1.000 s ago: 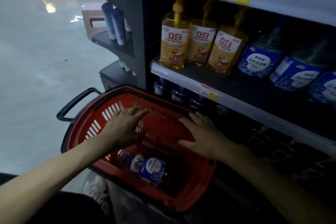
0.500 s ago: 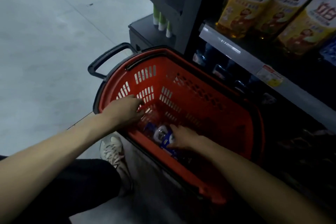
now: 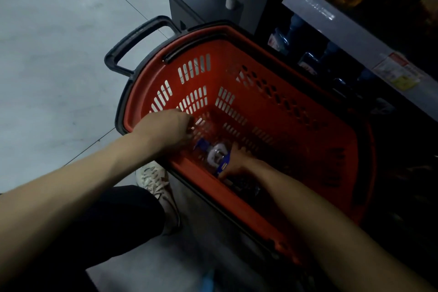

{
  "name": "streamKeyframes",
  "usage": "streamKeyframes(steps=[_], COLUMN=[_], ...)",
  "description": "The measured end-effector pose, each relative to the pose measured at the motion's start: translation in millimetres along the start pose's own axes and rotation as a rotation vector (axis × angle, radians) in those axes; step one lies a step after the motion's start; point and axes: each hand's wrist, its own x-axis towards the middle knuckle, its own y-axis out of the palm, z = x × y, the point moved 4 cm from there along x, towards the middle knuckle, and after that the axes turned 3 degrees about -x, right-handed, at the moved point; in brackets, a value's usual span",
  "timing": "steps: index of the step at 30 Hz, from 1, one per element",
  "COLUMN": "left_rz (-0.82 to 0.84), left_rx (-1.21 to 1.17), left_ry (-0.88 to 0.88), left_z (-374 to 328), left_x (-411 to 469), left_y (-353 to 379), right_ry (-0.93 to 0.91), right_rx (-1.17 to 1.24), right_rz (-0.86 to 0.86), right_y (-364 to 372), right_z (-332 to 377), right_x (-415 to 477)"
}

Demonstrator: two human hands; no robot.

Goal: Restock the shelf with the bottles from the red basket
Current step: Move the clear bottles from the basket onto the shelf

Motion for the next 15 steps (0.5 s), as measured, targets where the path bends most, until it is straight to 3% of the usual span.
streamKeyframes(steps=[15], left_rz=[0.083], left_rx=[0.03], left_ry=[-0.015], left_z=[4], left_x=[5], left_y=[7], right_ry=[-0.036], right_rx=[0.245], right_rz=[-0.128], right_y=[-8], right_z=[-55], right_x=[-24])
